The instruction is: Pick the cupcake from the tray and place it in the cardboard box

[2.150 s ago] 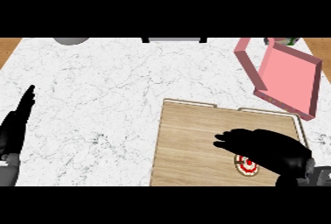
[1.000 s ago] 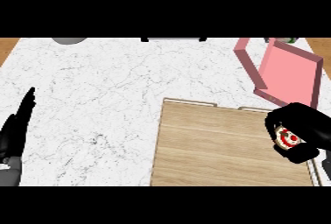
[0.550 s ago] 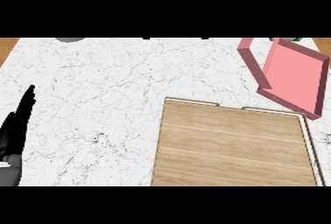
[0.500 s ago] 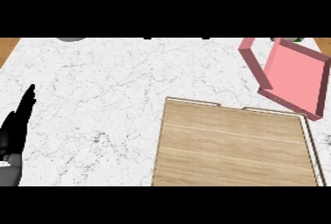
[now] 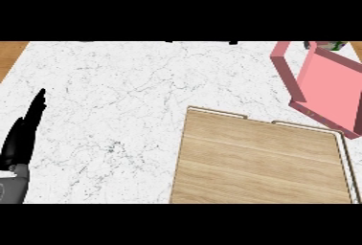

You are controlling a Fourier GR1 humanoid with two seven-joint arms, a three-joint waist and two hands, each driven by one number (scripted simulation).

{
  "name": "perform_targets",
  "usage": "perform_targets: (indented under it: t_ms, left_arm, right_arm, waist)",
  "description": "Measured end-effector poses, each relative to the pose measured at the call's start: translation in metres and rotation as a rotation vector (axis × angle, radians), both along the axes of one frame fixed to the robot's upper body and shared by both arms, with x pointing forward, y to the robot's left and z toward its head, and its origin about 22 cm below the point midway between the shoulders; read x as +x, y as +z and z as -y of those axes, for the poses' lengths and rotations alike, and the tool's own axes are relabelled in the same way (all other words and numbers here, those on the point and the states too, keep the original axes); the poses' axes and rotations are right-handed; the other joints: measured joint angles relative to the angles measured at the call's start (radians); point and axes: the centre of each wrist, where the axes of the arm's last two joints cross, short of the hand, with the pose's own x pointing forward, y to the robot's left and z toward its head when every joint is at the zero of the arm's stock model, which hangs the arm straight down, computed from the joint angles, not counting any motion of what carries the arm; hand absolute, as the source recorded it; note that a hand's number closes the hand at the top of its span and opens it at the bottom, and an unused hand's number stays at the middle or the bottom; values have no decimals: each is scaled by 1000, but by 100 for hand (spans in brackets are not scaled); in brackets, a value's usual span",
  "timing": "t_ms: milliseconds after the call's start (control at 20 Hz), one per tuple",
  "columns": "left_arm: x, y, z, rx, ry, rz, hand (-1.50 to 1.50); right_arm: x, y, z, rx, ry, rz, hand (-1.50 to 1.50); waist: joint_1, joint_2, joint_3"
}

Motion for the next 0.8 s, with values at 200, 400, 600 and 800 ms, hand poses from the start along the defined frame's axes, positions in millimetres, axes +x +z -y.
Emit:
perform_targets:
  t_ms: [200,400,600,800]
  left_arm:
    - [7,6,2,0,-11,0,0]
    - [9,1,7,4,-20,-3,0]
    - [10,3,6,7,-22,-4,0]
    - [8,-4,12,8,-27,-11,0]
  right_arm:
    - [6,4,6,48,9,9,150]
    - [22,17,1,109,31,14,150]
    - [47,17,-14,180,67,-4,150]
    - [71,18,-32,245,89,-52,150]
  waist:
    - [14,-2,-2]
    - [22,-4,-5]
    - [27,-7,-7]
    - [25,-8,-8]
